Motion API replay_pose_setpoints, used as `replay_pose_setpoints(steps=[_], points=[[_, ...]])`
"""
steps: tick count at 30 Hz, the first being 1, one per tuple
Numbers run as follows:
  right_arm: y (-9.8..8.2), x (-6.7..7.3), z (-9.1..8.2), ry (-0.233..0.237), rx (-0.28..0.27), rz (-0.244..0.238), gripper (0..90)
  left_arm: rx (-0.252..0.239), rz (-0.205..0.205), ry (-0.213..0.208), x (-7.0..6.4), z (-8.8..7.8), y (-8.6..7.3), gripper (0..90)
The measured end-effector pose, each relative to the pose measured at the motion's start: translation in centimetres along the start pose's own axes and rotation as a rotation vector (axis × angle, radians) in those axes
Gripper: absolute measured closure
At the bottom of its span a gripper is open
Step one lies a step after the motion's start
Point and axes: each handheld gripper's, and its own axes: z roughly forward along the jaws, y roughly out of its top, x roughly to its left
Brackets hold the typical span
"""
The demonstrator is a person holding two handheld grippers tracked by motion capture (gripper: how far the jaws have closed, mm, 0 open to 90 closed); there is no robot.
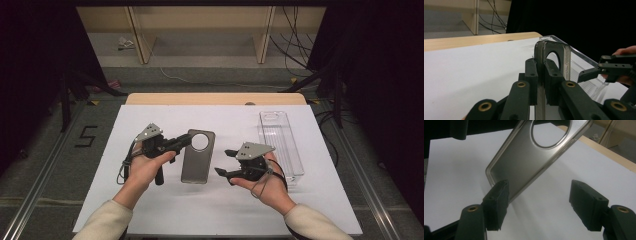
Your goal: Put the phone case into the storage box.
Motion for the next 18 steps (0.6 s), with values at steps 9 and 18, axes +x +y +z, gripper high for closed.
replay_pose_setpoints(steps=[9, 18], points=[[0.0, -0.9, -0.4, -0.016, -0.032, 0.051, 33.4, -0.029, 0.027, -0.023, -0.6, -0.1, -0.2, 82.2], [0.3, -1.4, -0.5, -0.025, -0.064, 0.093, 36.7, -0.046, 0.037, -0.038, -1.5, 0.5, -0.7, 82.2]])
